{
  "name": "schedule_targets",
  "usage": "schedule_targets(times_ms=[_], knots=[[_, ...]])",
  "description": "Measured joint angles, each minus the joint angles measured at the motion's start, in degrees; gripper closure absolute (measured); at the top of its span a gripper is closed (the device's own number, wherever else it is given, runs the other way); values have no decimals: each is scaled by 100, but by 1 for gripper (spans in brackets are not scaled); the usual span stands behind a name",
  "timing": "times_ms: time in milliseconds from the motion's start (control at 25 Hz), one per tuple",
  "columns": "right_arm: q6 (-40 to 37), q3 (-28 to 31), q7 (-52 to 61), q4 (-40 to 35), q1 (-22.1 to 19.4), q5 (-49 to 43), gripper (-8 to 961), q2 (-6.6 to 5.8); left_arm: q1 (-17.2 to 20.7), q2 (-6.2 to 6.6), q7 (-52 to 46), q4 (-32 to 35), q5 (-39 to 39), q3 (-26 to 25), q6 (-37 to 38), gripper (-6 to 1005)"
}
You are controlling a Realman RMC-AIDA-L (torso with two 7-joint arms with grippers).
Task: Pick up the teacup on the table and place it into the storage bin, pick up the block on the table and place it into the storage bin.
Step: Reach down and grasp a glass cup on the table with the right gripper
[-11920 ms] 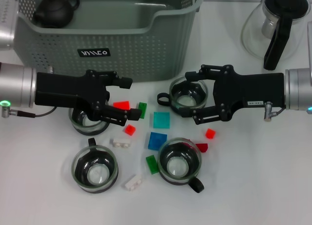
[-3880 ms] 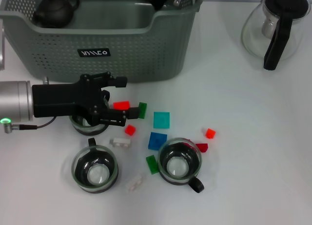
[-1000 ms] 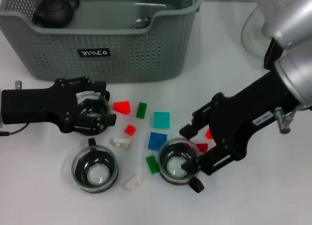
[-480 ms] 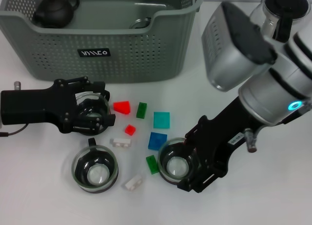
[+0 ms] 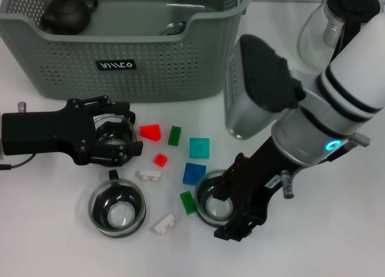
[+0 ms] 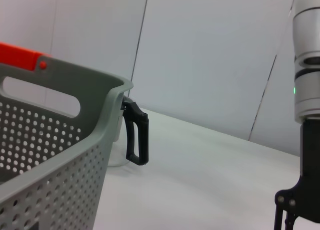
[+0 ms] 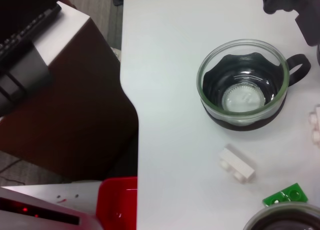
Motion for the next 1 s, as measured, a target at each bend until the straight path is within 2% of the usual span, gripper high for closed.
schedule_targets(times_ms=[480,1000], knots=[[568,-580,42,281,189,-164,225,29,17,-29,51,-31,1,0,-93,52],[1058,-1078,33,313,209,-163,224,27,-14,-37,61,-31,-48,0,-142,52]])
